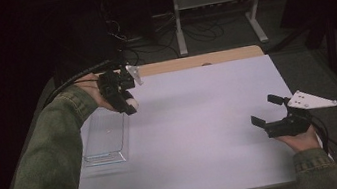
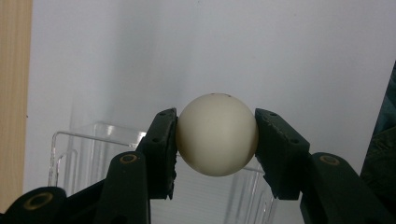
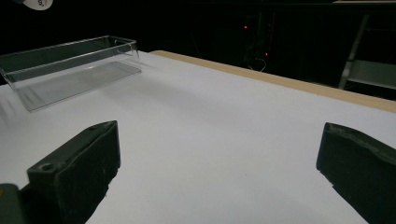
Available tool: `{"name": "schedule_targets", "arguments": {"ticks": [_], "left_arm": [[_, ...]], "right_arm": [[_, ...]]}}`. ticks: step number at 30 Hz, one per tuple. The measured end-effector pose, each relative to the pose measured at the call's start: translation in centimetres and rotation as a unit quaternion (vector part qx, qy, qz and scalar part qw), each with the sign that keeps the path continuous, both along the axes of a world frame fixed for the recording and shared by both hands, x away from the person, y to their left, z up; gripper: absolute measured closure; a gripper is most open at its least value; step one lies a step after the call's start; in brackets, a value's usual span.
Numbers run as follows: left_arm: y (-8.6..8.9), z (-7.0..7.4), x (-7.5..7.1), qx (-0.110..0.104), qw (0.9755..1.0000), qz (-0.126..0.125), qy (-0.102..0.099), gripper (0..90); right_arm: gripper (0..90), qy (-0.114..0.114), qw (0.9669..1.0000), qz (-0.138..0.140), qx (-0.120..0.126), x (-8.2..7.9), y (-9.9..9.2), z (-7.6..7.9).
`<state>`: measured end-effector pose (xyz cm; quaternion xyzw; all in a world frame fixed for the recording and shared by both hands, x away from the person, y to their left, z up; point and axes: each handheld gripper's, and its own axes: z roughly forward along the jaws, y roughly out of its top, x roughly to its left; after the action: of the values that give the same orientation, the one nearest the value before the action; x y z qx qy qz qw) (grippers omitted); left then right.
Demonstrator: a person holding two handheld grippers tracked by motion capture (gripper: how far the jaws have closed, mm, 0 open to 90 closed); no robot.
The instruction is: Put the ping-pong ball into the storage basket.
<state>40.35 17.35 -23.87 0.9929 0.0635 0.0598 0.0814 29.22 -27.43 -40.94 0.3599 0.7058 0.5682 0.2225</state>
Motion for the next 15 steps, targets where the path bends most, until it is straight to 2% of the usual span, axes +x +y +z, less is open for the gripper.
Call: {"name": "schedule_targets", "arguments": {"ticks": [15], "left_arm": [[3.1, 0.7, -0.4, 0.007, 0.9995, 0.03, -0.002, 51.4]], "right_arm": [[0.0, 0.001, 1.0, 0.001, -0.001, 0.0, 0.1, 0.0]]}}
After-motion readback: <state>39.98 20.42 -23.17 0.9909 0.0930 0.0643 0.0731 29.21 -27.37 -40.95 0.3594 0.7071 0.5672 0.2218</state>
